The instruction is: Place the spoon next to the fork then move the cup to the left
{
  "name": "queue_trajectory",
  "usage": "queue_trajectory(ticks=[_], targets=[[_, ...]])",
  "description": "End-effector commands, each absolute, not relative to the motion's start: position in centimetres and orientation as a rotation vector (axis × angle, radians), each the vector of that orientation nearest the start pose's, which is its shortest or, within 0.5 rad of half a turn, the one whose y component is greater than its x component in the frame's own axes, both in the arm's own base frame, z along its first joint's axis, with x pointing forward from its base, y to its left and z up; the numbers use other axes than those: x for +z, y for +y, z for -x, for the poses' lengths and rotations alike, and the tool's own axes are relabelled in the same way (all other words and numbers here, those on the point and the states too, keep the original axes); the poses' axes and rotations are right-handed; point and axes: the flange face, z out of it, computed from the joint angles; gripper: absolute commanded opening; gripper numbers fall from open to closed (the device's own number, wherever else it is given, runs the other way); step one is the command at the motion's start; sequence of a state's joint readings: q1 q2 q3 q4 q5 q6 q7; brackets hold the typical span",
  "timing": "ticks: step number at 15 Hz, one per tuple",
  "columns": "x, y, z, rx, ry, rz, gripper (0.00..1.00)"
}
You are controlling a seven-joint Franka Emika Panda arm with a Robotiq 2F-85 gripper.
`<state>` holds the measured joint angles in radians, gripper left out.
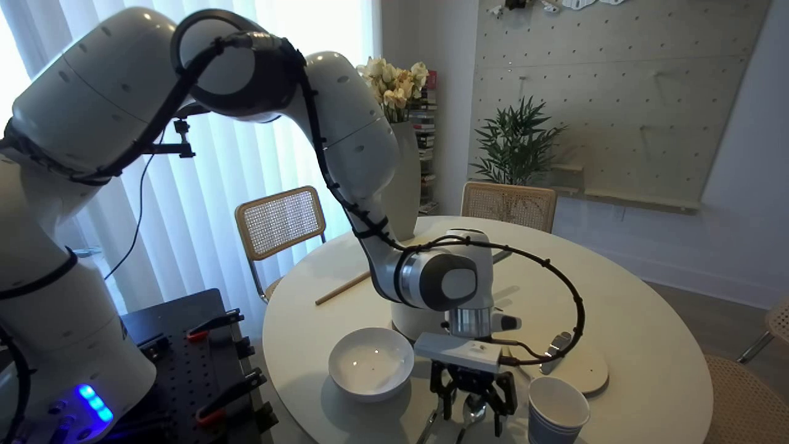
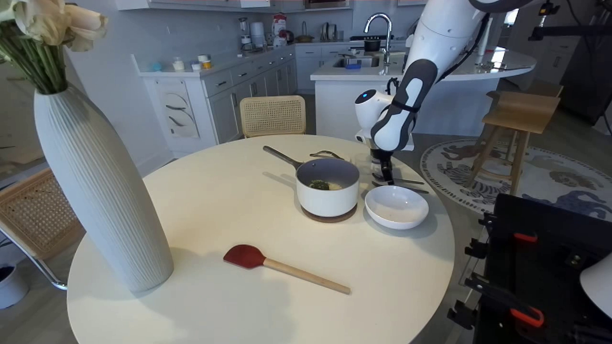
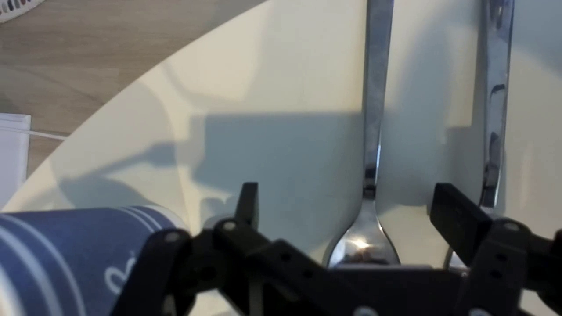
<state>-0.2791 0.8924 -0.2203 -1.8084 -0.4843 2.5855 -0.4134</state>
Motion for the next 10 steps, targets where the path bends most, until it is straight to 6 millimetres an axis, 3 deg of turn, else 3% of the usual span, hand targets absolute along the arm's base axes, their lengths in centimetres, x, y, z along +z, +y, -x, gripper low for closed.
queue_trajectory(ticks=[1,10], targets=[[6.4,-28.8,-54.7,0.500,-0.707,3.330,1.00],[10.3,-29.1,-55.8,0.427,-0.638,3.344,1.00]])
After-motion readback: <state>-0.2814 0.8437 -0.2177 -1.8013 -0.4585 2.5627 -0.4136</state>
